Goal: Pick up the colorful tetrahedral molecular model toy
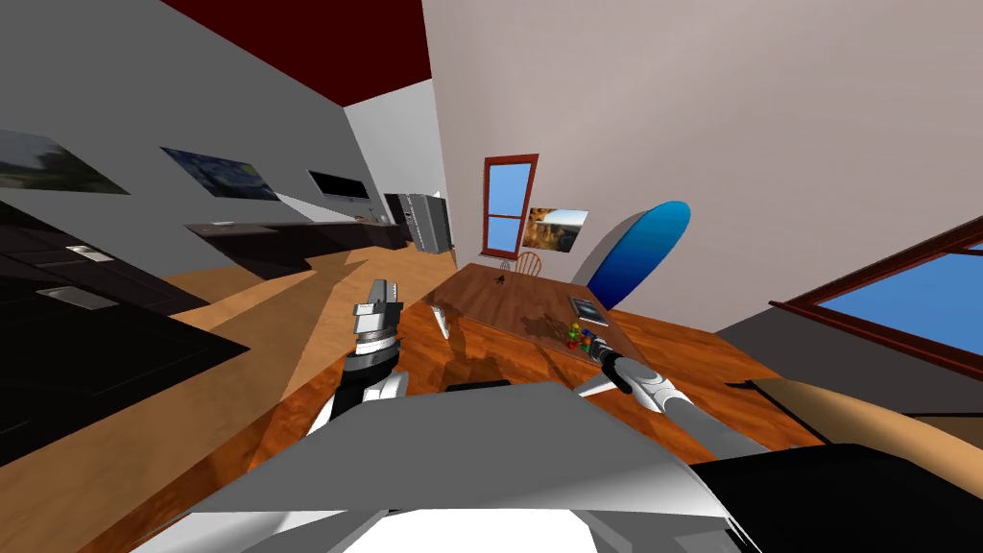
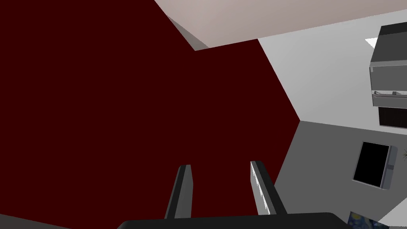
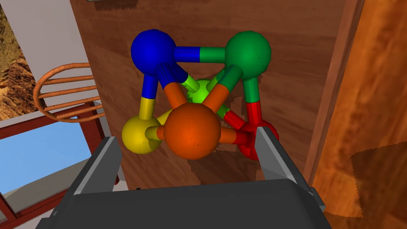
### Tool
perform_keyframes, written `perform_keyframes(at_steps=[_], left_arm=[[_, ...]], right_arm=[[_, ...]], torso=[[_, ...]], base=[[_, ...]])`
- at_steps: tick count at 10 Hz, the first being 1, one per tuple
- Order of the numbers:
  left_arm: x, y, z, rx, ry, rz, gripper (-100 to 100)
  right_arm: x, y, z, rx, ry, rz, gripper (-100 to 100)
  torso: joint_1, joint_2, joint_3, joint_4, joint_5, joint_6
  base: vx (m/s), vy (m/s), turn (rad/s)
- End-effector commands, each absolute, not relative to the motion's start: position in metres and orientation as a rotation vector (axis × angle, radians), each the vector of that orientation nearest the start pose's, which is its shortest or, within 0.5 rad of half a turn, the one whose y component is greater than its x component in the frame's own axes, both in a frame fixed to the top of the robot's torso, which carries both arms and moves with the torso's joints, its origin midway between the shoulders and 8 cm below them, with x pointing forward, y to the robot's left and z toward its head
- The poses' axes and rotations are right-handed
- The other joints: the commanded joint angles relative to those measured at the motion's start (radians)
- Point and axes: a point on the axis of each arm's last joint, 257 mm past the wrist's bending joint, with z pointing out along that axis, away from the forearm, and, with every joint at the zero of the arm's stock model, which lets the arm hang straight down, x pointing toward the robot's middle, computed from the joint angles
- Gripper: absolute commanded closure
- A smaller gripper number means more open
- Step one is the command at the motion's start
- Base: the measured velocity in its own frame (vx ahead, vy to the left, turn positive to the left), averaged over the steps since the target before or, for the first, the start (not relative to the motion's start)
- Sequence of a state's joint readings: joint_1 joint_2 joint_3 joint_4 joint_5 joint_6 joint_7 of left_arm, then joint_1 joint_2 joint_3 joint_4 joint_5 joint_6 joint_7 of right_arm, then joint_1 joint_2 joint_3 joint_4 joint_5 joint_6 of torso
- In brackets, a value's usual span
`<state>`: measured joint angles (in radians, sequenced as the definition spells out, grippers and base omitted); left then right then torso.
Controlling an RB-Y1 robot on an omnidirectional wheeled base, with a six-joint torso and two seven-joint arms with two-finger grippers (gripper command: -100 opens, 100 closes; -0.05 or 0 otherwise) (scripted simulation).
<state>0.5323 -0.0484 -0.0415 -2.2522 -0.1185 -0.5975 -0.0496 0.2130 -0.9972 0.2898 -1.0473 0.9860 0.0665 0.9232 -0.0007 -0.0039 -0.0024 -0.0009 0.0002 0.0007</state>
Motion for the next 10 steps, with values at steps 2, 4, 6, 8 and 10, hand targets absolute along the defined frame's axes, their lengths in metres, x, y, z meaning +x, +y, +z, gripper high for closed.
perform_keyframes(at_steps=[2, 4, 6, 8, 10], left_arm=[[0.334, 0.256, 0.020, -0.568, 0.630, -1.225, 0], [0.334, 0.256, 0.020, -0.568, 0.630, -1.224, 0], [0.334, 0.256, 0.020, -0.568, 0.630, -1.224, 0], [0.334, 0.256, 0.020, -0.568, 0.630, -1.224, 0], [0.334, 0.256, 0.020, -0.568, 0.630, -1.224, 0]], right_arm=[[0.319, -0.651, -0.404, -1.330, 2.092, -1.084, -100], [0.317, -0.631, -0.409, -1.372, 2.056, -1.063, -100], [0.315, -0.611, -0.412, -1.410, 2.019, -1.045, -100], [0.313, -0.590, -0.414, -1.443, 1.981, -1.028, -100], [0.311, -0.571, -0.414, -1.473, 1.942, -1.014, -100]], torso=[[0.000, 0.003, 0.002, 0.001, 0.000, 0.000], [-0.002, -0.001, 0.000, 0.000, 0.000, 0.001], [-0.004, -0.004, -0.002, -0.001, -0.001, 0.000], [-0.004, -0.004, -0.002, -0.001, -0.001, 0.000], [-0.004, -0.003, -0.002, -0.001, -0.001, 0.000]], base=[[0.033, -0.012, -0.083], [0.148, -0.046, -0.230], [0.174, -0.057, -0.172], [0.152, -0.052, -0.214], [0.150, -0.046, -0.191]])
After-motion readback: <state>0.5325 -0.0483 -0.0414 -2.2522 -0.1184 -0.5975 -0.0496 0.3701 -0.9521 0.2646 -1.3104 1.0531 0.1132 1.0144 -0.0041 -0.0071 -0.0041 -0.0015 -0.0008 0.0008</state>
